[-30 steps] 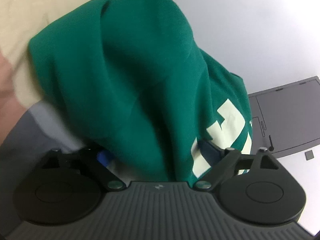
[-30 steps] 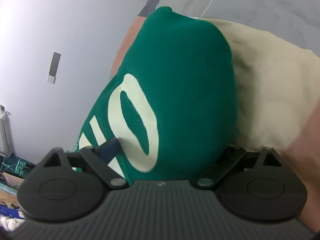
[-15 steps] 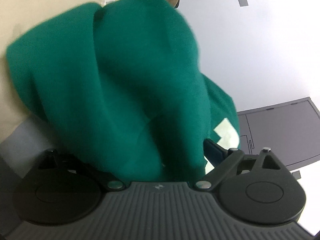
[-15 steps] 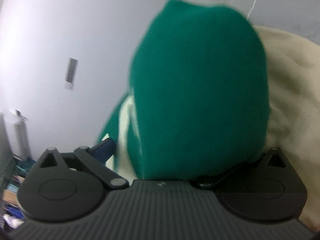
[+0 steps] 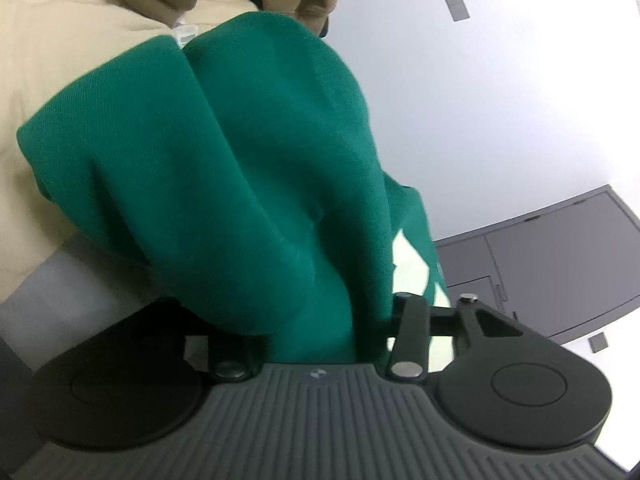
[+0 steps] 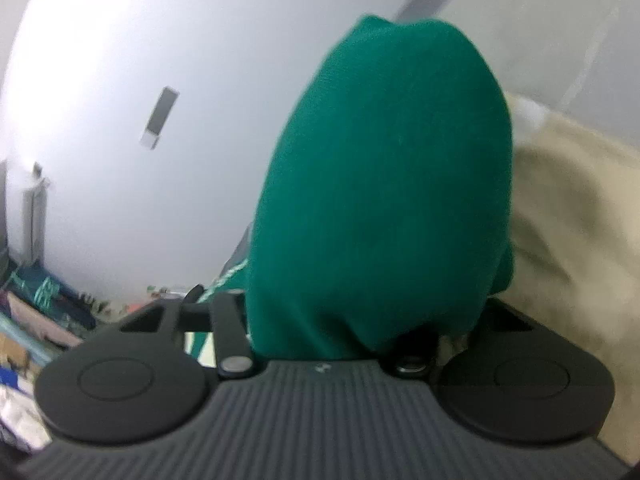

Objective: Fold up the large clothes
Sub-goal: 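Lift and flip the held hoodie over with both grippers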

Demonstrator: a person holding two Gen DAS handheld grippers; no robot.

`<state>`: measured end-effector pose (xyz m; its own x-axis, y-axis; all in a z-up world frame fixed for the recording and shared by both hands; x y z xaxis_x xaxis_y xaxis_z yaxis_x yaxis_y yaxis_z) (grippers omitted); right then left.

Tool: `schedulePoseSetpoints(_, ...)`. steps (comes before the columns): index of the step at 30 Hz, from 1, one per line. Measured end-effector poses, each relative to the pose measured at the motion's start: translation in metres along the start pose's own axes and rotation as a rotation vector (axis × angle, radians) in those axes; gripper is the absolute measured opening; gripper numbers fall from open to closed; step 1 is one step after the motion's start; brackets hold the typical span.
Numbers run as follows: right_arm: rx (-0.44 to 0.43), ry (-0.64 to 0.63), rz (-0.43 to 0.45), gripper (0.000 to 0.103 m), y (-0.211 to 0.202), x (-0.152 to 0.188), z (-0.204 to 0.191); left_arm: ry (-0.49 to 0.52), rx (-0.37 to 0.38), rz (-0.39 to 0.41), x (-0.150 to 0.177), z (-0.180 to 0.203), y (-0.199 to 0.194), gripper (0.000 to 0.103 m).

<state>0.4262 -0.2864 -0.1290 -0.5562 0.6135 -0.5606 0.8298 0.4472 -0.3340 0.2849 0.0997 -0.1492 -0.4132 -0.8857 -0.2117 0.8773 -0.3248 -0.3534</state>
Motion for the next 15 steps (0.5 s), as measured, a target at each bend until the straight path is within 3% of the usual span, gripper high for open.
schedulePoseSetpoints(6,-0.036,-0.092,-0.004,0.04,-0.033,-0.018,-0.015,0.028,0.059,-0.039,-0.001,0.02,-0.024,0.043)
schedulePoseSetpoints(15,-0.078,-0.188,0.065,0.04,-0.111,-0.074,-0.032,0.135,0.126,-0.115,0.049,0.094,-0.025,0.043)
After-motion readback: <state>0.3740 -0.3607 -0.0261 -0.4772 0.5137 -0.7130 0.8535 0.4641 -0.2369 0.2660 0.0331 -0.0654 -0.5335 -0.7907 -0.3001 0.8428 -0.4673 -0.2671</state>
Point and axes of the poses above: each gripper's, at about its wrist camera, not at the fingertips, and y roughly the way its jaws point, z to its right, x to its underside, the point moved 4 cm from there along y, roughly the way its jaws point, and after that the axes turned 4 degrees about -y, right-handed, at the moved point
